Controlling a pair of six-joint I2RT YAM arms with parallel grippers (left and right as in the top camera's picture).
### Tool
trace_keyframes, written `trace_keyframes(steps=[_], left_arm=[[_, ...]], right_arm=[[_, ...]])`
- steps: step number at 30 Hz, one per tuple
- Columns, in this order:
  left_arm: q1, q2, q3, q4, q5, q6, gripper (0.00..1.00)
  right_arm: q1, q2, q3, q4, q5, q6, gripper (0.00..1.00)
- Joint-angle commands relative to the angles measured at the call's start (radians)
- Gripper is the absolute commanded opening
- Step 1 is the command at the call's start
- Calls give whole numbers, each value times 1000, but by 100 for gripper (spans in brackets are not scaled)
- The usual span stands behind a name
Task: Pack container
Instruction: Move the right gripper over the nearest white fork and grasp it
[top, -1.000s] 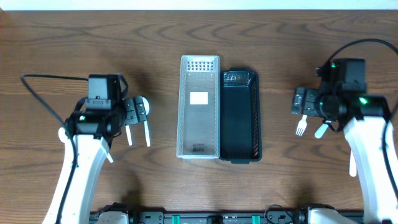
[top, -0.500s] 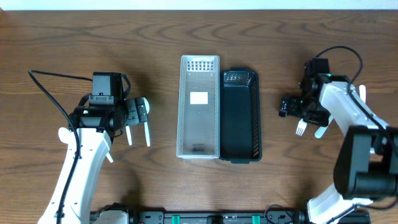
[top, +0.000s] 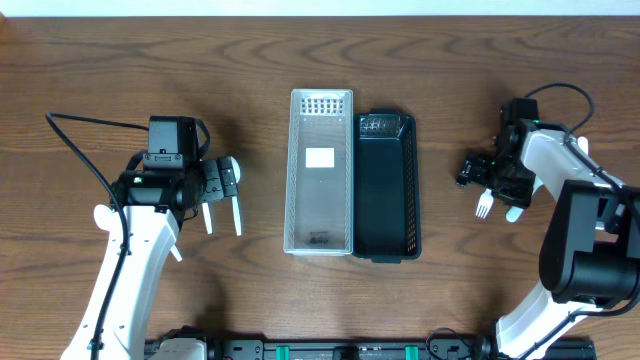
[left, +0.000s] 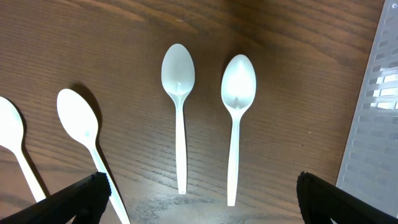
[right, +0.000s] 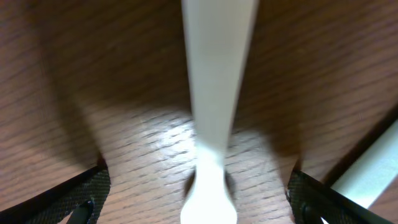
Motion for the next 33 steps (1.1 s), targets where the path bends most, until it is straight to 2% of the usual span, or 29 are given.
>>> trace_keyframes(steps=[1, 4, 9, 12, 15, 18, 21, 25, 33], left_arm=[[6, 2, 18, 0, -2, 9, 98], [6, 2, 18, 0, -2, 9, 98], [6, 2, 18, 0, -1, 9, 98], [6, 2, 18, 0, -1, 9, 98], [6, 2, 18, 0, -1, 9, 98], [6, 2, 18, 0, -1, 9, 98], [6, 2, 18, 0, -1, 9, 98], [6, 2, 18, 0, -1, 9, 98], [6, 2, 18, 0, -1, 9, 98]], right_arm=[[-10, 21, -26, -3, 13, 35, 93], [-8, 21, -36, -5, 12, 34, 89], [2, 21, -40, -37, 12, 34, 70], [14, 21, -40, -57, 12, 34, 54], [24, 21, -40, -65, 12, 36, 50], [27, 21, -40, -71, 12, 36, 40], [27, 21, -40, -72, 12, 36, 39], [27, 21, -40, -71, 12, 36, 29], [27, 21, -40, -63, 13, 35, 17]])
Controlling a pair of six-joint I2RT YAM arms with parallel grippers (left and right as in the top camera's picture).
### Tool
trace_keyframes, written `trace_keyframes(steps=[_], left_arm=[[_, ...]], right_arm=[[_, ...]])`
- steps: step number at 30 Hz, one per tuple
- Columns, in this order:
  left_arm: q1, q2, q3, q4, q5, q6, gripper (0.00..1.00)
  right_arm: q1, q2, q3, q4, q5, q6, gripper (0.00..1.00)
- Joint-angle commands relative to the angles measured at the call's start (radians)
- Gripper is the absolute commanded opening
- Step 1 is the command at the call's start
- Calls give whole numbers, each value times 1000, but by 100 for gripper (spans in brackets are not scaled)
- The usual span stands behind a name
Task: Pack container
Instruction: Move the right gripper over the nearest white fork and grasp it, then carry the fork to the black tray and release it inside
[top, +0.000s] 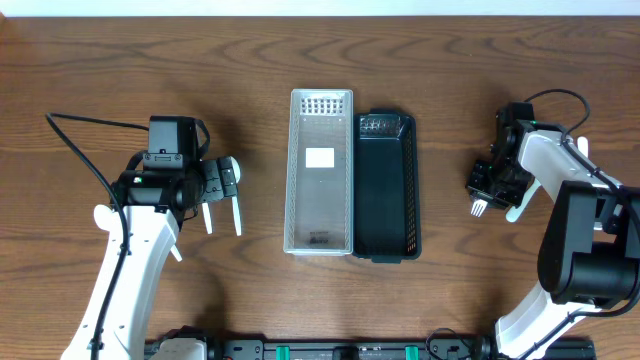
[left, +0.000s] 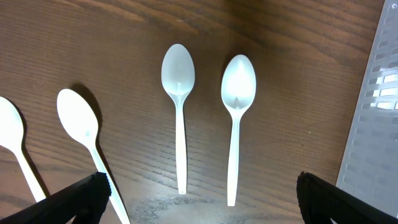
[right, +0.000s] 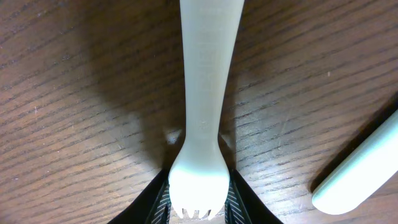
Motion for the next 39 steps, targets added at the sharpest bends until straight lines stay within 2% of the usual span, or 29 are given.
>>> trace_keyframes(steps=[1, 4, 10, 15, 18, 24, 31, 35, 36, 38, 39], left_arm=[[6, 2, 18, 0, -1, 9, 98], [6, 2, 18, 0, -1, 9, 98], [6, 2, 18, 0, -1, 9, 98], [6, 2, 18, 0, -2, 9, 98], [6, 2, 18, 0, -1, 9, 98], [6, 2, 18, 0, -1, 9, 98], [6, 2, 18, -1, -1, 9, 98], [6, 2, 18, 0, -1, 9, 98], [6, 2, 18, 0, -1, 9, 98], [6, 2, 18, 0, -1, 9, 98], [6, 2, 18, 0, -1, 9, 98]], right_arm=[[8, 23, -31, 8, 27, 3, 13], [9, 18, -16, 8, 27, 1, 6], [71, -74, 134, -79, 27, -66, 5], [218, -185, 307, -158, 24, -129, 4], [320, -218, 354, -179, 17, -127, 4], [501, -192, 326, -177, -1, -43, 5], [605, -61, 242, -113, -2, 12, 4], [619, 11, 228, -86, -3, 11, 7], [620, 23, 228, -79, -3, 11, 11], [620, 32, 228, -64, -4, 11, 29], [620, 32, 228, -57, -4, 11, 31]])
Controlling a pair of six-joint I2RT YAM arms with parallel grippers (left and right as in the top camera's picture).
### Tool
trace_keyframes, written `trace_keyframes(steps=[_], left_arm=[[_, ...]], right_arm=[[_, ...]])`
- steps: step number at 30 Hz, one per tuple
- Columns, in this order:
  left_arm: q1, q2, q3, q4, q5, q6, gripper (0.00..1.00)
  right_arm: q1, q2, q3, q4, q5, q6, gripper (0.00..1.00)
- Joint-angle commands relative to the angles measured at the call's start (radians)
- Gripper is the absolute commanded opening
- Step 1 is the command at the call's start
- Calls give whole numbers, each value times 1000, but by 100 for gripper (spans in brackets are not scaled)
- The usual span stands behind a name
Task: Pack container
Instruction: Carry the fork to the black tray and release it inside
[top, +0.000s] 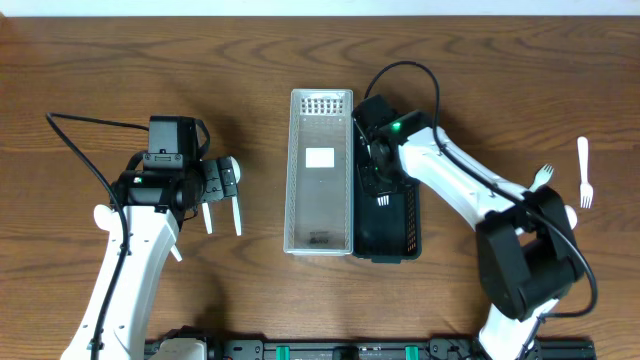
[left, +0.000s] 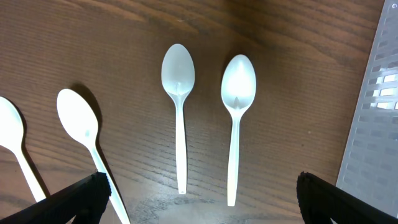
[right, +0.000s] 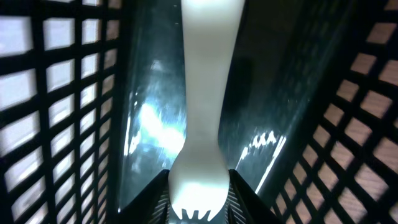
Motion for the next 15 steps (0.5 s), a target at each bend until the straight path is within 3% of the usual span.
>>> trace_keyframes(steps=[1, 3, 9, 15], left_arm=[[6, 2, 18, 0, -1, 9, 98], [6, 2, 18, 1, -1, 9, 98], [6, 2, 18, 0, -2, 9, 98], [6, 2, 18, 0, -2, 9, 98]], right_arm=[[6, 0, 6, 20, 3, 18, 33], [4, -8, 19, 23, 4, 16, 44], [-53, -92, 137, -43, 12, 14, 50], [-288, -257, 179, -80, 103, 151, 69]])
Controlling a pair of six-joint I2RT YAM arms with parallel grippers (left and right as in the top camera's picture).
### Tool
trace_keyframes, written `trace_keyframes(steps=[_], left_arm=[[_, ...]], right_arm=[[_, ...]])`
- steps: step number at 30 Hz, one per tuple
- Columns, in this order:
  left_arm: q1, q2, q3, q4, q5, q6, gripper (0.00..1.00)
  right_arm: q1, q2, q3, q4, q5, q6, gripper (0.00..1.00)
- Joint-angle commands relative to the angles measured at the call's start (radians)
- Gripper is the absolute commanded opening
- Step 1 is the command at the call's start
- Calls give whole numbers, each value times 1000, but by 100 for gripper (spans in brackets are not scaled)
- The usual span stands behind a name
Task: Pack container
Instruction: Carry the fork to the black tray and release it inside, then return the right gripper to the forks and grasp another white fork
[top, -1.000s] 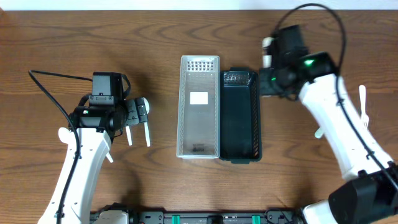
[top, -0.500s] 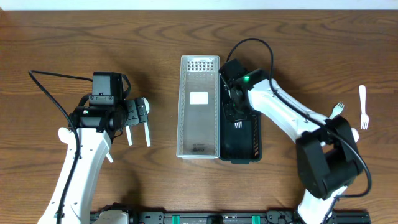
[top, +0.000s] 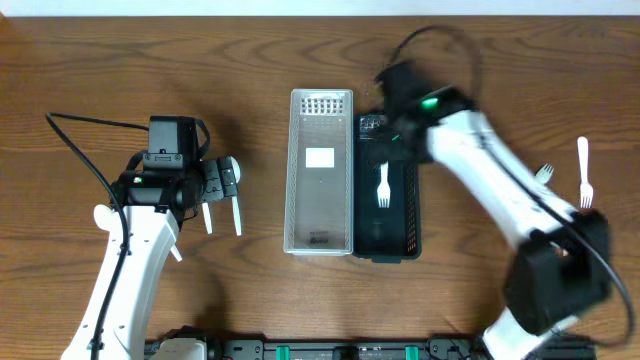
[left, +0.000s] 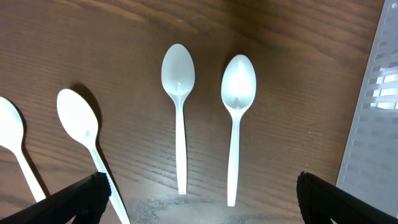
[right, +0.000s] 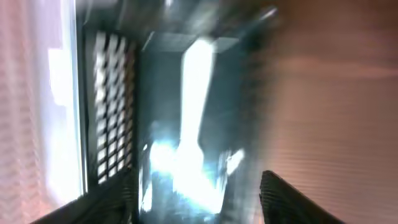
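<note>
A white fork lies inside the black container, tines toward the far end; in the blurred right wrist view the fork lies free ahead of the fingers. My right gripper is open above the container's far end, and in its own view the right gripper holds nothing. My left gripper hangs open over two white spoons, with the left gripper empty. The clear container stands next to the black one.
Two more white spoons lie left of the pair under the left gripper. Two white forks lie on the table at the far right. The clear container's perforated wall shows at the left wrist view's right edge.
My right gripper has opened and let go of the fork, which now lies in the black container. The gripper has drawn back toward the container's far end. The left arm has not moved.
My right gripper stood open around a fork at the far right of the table, then was shut on it there. Later it held the fork inside the black container. Now the fork lies there and the gripper is open. The left gripper stayed over the spoons throughout.
</note>
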Motion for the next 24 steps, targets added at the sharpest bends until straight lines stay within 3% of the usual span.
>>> trace_keyframes(steps=[1, 3, 10, 24], left_arm=[[6, 2, 18, 0, -2, 9, 98], [6, 2, 18, 0, -2, 9, 98], [6, 3, 18, 0, -2, 9, 98], [6, 3, 18, 0, -2, 9, 98]], right_arm=[[-193, -120, 32, -32, 102, 119, 71], [-311, -126, 32, -57, 118, 149, 81], [-631, -18, 28, -94, 114, 117, 93], [-775, 299, 28, -60, 92, 18, 97]])
